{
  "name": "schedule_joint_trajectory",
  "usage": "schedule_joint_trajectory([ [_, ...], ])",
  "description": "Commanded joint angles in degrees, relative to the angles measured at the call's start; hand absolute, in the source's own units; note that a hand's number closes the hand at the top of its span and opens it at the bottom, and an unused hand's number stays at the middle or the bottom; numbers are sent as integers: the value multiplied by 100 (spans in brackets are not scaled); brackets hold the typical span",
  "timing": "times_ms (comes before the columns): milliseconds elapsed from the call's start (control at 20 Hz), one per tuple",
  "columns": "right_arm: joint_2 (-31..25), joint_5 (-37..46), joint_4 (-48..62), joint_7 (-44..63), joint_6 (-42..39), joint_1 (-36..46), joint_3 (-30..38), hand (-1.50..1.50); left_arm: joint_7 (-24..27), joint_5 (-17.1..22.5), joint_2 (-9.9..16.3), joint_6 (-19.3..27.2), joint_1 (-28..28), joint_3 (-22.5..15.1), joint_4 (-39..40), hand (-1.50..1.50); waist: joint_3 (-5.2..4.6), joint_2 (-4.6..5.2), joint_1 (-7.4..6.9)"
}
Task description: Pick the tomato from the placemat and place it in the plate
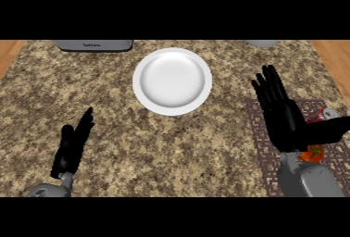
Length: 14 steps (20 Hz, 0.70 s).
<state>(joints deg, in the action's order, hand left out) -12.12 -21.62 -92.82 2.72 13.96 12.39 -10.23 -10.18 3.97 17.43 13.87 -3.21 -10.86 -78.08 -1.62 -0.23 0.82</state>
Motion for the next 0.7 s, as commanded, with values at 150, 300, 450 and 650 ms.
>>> schedule_joint_trajectory([
  [150,-589,623,-202,-1162,-922,258,-199,150,542,109,383,-309,-912,408,-732,0,166,-21,-103],
  [300,-2158,2366,398,-799,-438,63,-46,150,634,91,373,-302,-948,385,-812,0,-74,-135,256],
  [450,-1768,3489,770,-951,628,-256,-456,150,735,300,422,-577,-1092,416,-1101,0,140,3,-58],
  [650,-60,2529,895,-2752,1480,-1076,-196,-150,596,701,822,-1018,-1423,892,-1071,0,181,35,-22],
])
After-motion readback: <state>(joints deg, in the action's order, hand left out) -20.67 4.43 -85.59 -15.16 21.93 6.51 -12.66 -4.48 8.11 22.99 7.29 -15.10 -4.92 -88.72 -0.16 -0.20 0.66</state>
